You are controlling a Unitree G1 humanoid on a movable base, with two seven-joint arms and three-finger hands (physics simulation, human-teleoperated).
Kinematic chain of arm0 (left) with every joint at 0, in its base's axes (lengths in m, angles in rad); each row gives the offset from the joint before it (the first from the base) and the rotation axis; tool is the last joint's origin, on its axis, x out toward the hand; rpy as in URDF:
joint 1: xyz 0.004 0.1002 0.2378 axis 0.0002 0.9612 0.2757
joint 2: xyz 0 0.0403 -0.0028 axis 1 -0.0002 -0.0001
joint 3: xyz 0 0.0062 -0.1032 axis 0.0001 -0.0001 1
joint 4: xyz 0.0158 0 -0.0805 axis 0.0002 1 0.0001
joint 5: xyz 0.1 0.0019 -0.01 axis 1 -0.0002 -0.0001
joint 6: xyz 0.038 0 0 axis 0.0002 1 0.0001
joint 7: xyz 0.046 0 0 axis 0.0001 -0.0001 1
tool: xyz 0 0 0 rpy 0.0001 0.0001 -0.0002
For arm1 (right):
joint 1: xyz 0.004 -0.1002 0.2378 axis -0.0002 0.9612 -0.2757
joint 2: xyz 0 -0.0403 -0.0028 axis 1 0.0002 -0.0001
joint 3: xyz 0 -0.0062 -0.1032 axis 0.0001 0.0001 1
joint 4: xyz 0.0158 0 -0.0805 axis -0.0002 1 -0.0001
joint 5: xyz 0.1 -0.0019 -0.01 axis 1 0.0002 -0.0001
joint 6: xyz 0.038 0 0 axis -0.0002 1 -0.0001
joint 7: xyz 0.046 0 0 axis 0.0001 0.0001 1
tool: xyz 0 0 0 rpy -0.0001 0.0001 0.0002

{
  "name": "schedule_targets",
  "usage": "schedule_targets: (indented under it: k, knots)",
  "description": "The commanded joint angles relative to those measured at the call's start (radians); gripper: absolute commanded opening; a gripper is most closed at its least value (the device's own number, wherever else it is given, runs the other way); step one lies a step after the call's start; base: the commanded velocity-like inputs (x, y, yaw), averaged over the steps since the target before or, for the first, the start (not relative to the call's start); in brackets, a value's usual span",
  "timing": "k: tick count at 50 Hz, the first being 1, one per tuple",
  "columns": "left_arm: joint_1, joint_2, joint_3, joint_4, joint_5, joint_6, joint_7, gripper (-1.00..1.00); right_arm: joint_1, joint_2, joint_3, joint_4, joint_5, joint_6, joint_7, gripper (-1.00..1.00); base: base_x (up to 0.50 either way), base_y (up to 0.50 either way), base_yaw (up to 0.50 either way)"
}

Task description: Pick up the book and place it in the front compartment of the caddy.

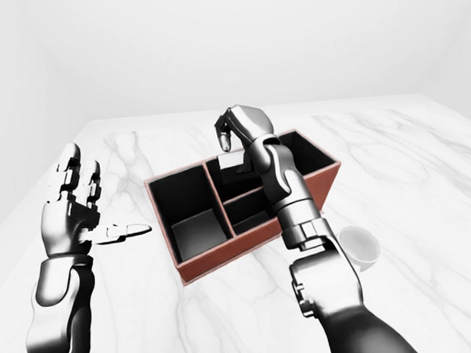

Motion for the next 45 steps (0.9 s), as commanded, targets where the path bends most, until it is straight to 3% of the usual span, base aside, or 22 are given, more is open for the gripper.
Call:
schedule_targets:
  k: [1,45]
  knots:
    - [0.001,0.001,0.001,-0.008,-0.002,0.000,0.001,0.96,-0.030,0.002,-0.005,0.051,-0.009,0.000,-0.055,-1.00,0.00,0.00,0.00]
    - [0.000,0.001,0.002,-0.007,-0.001,0.000,0.002,0.95,-0.061,0.027,0.010,0.130,-0.036,0.000,-0.099,-1.00,0.00,0.00,0.00]
